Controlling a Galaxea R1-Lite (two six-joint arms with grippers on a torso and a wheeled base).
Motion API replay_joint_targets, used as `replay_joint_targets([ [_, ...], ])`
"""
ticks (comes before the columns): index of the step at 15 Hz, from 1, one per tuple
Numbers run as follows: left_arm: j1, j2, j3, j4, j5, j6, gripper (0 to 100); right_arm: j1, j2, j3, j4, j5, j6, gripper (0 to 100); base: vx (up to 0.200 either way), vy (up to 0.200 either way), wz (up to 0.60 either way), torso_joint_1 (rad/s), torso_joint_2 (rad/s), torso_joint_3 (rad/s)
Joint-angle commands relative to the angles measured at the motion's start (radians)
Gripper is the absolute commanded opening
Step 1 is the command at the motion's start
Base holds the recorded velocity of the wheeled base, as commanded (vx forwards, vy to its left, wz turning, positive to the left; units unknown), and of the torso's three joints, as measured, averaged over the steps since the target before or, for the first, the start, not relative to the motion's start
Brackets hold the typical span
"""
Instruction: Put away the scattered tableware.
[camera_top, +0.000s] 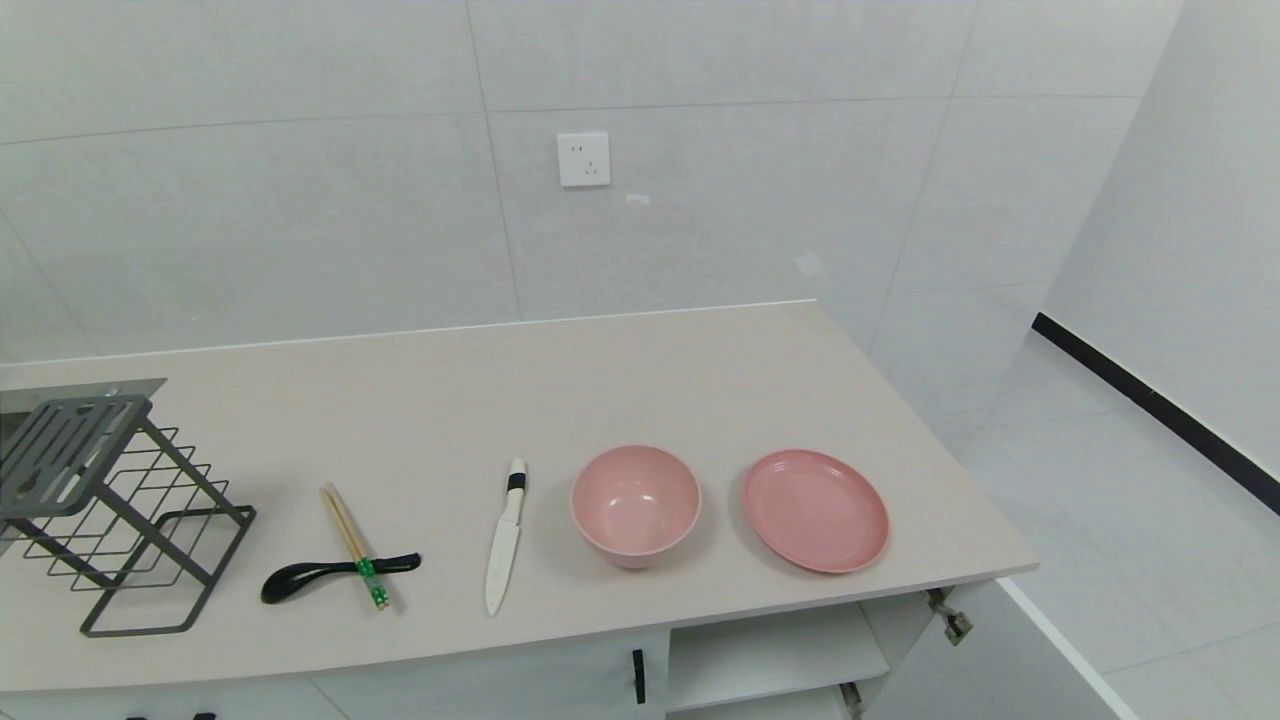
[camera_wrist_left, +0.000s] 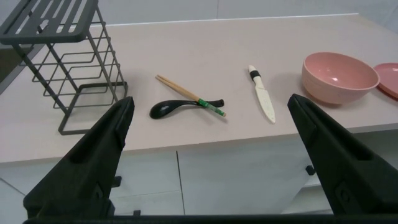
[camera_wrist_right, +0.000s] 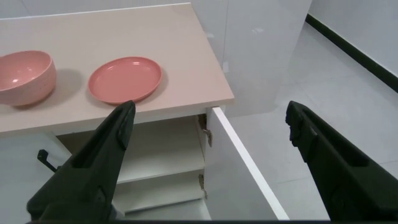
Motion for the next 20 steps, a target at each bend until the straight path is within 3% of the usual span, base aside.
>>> replay_joint_targets([
  [1,0.0,0.002,0.0,0.0,0.0,0.002,100,0.001,0.0,0.0,0.002,0.001,0.0,100,0.0,0.0,0.0,0.0,0.0,0.0],
  [6,0.0,0.002,0.0,0.0,-0.003,0.005,100,0.023,0.0,0.0,-0.027,0.006,0.005,100,0.0,0.0,0.0,0.0,0.0,0.0],
  [7,0.0,0.002,0.0,0.0,-0.002,0.005,100,0.016,0.0,-0.012,-0.202,0.006,0.023,100,0.0,0.0,0.0,0.0,0.0,0.0],
  [8,0.0,0.002,0.0,0.0,-0.002,0.005,100,-0.063,0.008,-0.049,-0.36,0.05,0.029,100,0.0,0.0,0.0,0.0,0.0,0.0],
  [10,0.0,0.002,0.0,0.0,-0.002,0.005,100,-0.215,0.071,-0.14,-0.303,0.357,0.037,100,0.0,0.0,0.0,0.0,0.0,0.0],
  [12,0.0,0.002,0.0,0.0,-0.003,0.005,100,-0.263,0.195,-0.187,-0.236,0.533,0.034,100,0.0,0.0,0.0,0.0,0.0,0.0],
  [16,0.0,0.002,0.0,0.0,-0.003,0.002,100,-0.241,0.489,-0.262,-0.236,0.587,0.029,100,0.0,0.0,0.0,0.0,0.0,0.0],
  [20,0.0,0.002,0.0,0.0,-0.002,0.004,100,-0.116,0.733,-0.261,-0.238,0.576,0.023,100,0.0,0.0,0.0,0.0,0.0,0.0],
])
